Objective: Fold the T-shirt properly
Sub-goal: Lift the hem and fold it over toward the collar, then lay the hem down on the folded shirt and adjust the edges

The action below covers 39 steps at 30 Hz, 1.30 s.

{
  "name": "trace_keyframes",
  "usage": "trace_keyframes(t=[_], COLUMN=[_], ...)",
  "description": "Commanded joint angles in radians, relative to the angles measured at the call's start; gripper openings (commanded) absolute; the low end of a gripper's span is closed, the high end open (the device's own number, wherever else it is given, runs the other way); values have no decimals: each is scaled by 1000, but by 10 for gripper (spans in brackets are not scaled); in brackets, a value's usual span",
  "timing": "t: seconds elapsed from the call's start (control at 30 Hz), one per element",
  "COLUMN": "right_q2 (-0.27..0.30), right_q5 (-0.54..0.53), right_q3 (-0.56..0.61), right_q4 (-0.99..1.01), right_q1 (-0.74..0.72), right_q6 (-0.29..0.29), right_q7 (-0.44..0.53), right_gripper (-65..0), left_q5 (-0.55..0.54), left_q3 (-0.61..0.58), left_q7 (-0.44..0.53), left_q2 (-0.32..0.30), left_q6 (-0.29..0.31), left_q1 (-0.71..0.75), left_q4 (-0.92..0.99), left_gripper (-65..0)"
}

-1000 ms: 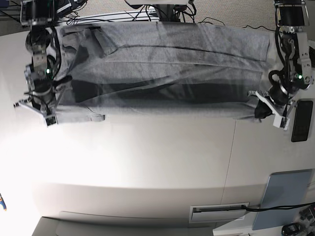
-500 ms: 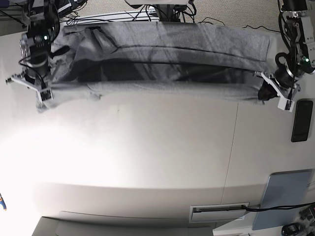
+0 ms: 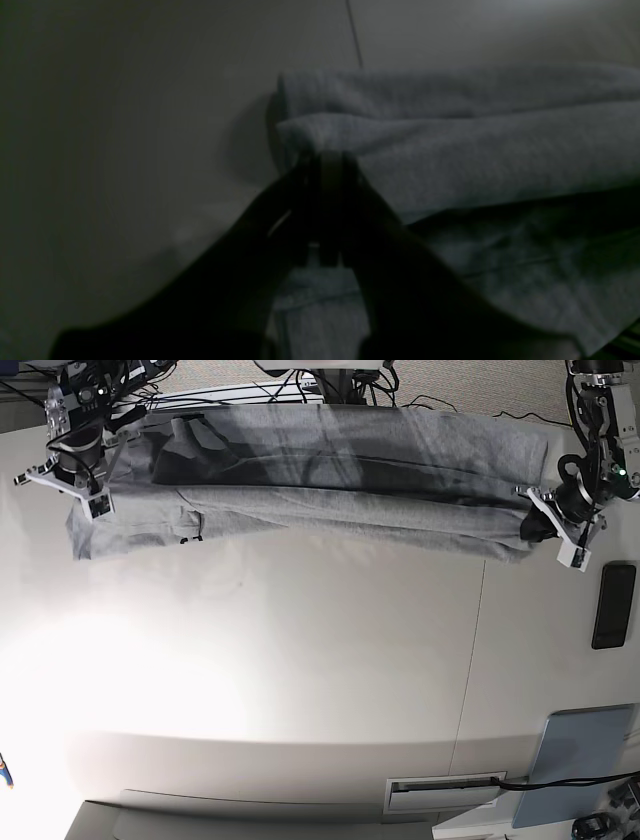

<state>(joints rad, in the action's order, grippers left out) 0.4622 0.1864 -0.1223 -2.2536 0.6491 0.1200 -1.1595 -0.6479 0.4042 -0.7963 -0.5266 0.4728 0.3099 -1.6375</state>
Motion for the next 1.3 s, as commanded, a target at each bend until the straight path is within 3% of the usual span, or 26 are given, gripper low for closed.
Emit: trace_keyframes(t=[0.0, 0.67, 0.93, 1.27], right_q2=[14, 8, -37, -38], right_q5=[32, 32, 31, 32], right_q3=[-11, -10, -10, -10], right_q4=[-19, -19, -19, -19], right_q1=[8, 67, 74, 74], right_q6=[-13, -13, -13, -12], right_q7=[-9, -82, -82, -83], right_gripper=[-650, -650, -650, -650], left_q5=[-3, 0, 0, 1], left_q3=[11, 11, 11, 11], left_q7=[8, -37, -108, -238], left_q2=[-23, -23, -23, -23], left_q6=[0, -3, 0, -4], left_q1=[-5, -5, -5, -5], left_q4=[-16, -19, -22, -155], left_gripper=[-650, -650, -650, -650])
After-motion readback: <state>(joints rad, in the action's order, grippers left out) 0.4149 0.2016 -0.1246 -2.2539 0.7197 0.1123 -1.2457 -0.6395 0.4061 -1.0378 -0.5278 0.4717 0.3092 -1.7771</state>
